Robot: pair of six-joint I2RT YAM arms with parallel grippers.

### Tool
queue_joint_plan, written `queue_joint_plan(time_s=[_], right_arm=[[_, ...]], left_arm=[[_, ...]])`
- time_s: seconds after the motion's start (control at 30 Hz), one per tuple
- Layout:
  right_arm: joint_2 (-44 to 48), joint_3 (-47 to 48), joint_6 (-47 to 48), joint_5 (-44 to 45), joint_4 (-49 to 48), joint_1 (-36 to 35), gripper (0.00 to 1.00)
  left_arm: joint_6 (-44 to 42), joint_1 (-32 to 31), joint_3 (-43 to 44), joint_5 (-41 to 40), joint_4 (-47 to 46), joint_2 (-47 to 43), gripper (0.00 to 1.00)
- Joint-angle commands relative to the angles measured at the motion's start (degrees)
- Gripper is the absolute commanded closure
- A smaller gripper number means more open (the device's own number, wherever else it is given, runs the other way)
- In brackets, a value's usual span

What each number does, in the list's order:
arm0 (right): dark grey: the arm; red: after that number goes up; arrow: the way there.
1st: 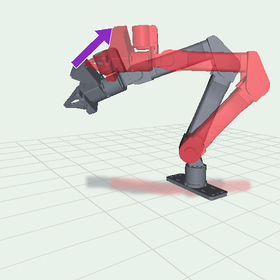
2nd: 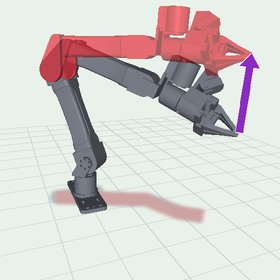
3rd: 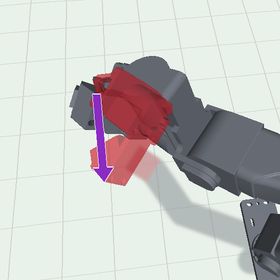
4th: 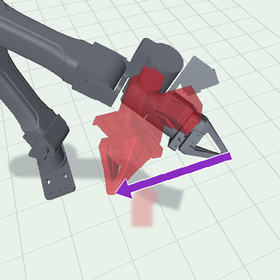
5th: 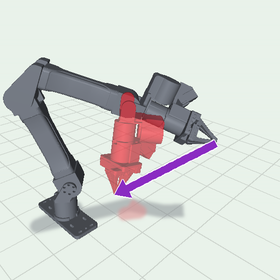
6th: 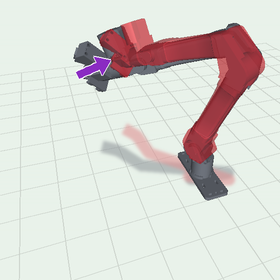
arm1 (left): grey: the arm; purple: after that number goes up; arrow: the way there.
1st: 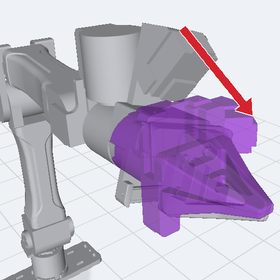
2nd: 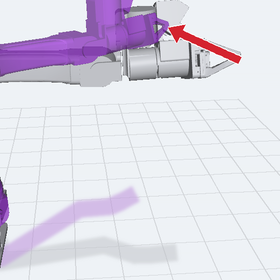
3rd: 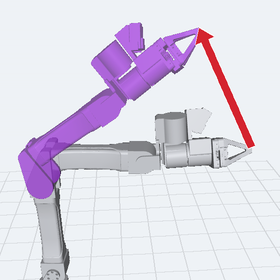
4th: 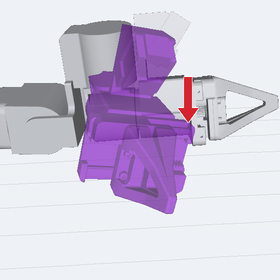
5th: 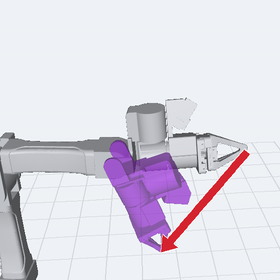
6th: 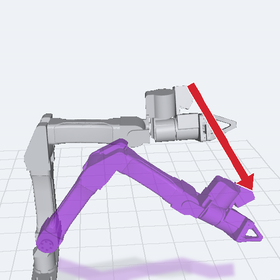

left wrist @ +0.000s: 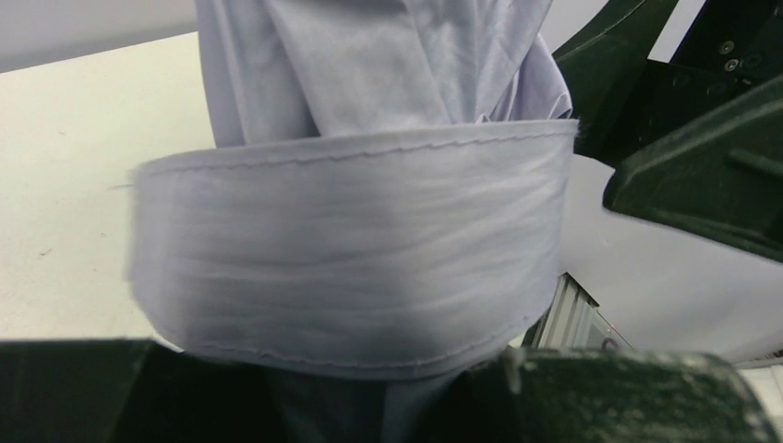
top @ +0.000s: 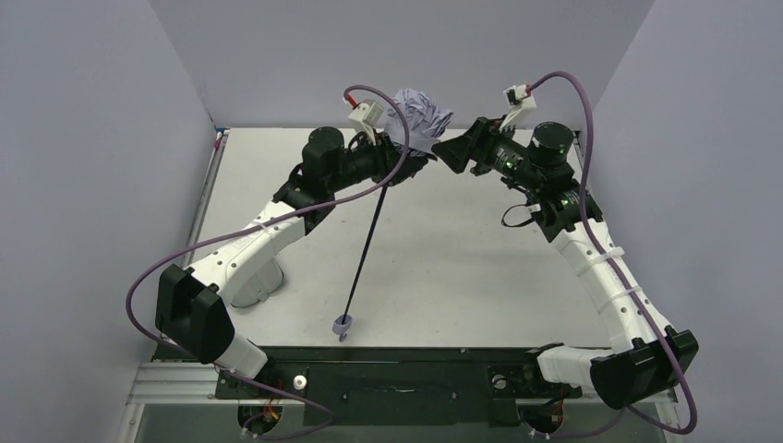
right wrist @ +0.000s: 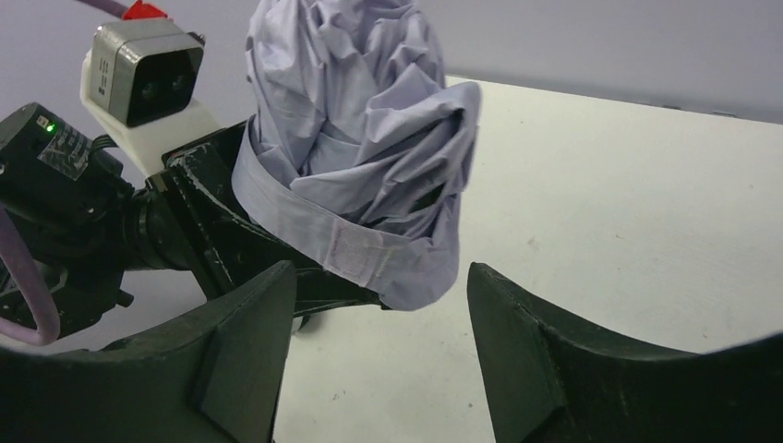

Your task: Open the umbrella

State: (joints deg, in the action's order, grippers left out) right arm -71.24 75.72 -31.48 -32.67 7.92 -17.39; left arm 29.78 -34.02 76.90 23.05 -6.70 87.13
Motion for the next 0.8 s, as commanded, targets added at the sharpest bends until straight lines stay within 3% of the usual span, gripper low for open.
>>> queue_joint_plan(time_s=[0.0,0.2,0.37,0.47,0.63,0.77], right_arm=[[-1.0,4.0,6.6,5.5,1.8,-4.4,0.36],[-3.1,6.3,11.7,19.2,8.8,-7.8,0.39],[-4.3,4.8,6.7,19.8,14.1,4.3,0.55],[-4.5,1.9,6.2,19.9,15.5,11.8,0.60],[-3.0,0.0,9.2,17.4,16.6,15.1,0.51],[-1.1,0.6,6.2,4.0,9.7,14.9,0.41]], left_arm=[[1.1,0.3,2.0,4.1,-6.7,-2.0,1.00],[2.5,0.2,3.1,6.7,-7.6,-2.0,1.00],[2.7,1.9,1.7,8.2,-6.6,-4.1,1.00],[1.4,2.5,1.0,8.2,-5.1,-4.9,1.00],[0.3,2.9,1.0,8.2,-3.9,-4.5,1.00],[-1.0,2.9,2.6,7.9,-1.9,-3.5,1.00]])
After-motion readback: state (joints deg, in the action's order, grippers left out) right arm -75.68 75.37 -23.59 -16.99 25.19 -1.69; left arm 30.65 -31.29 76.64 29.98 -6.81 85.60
